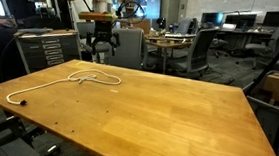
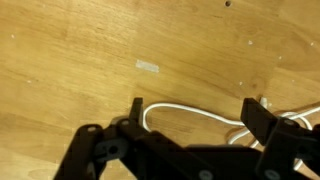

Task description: Form a loose knot using the white rope

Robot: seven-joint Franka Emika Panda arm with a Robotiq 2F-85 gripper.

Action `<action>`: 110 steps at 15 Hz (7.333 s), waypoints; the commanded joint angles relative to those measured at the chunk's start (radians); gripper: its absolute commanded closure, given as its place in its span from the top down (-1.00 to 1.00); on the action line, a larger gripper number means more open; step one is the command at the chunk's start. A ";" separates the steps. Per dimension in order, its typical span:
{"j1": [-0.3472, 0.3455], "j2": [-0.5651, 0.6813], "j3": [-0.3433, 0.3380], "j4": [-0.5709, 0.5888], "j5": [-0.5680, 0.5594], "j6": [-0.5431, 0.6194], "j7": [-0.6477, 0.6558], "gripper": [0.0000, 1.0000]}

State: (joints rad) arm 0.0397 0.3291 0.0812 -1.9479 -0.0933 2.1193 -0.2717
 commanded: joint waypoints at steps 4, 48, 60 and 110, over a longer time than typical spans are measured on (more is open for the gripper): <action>0.035 -0.004 -0.004 -0.025 -0.046 0.038 0.094 1.00; 0.391 0.244 -0.141 0.031 -0.325 0.474 0.629 -0.91; 0.354 0.410 -0.057 0.198 -0.299 0.415 0.388 -0.27; 0.155 0.166 -0.006 0.124 -0.241 0.407 0.118 -0.52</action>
State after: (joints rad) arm 0.1948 0.4952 0.0751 -1.8257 -0.3369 2.5289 -0.1521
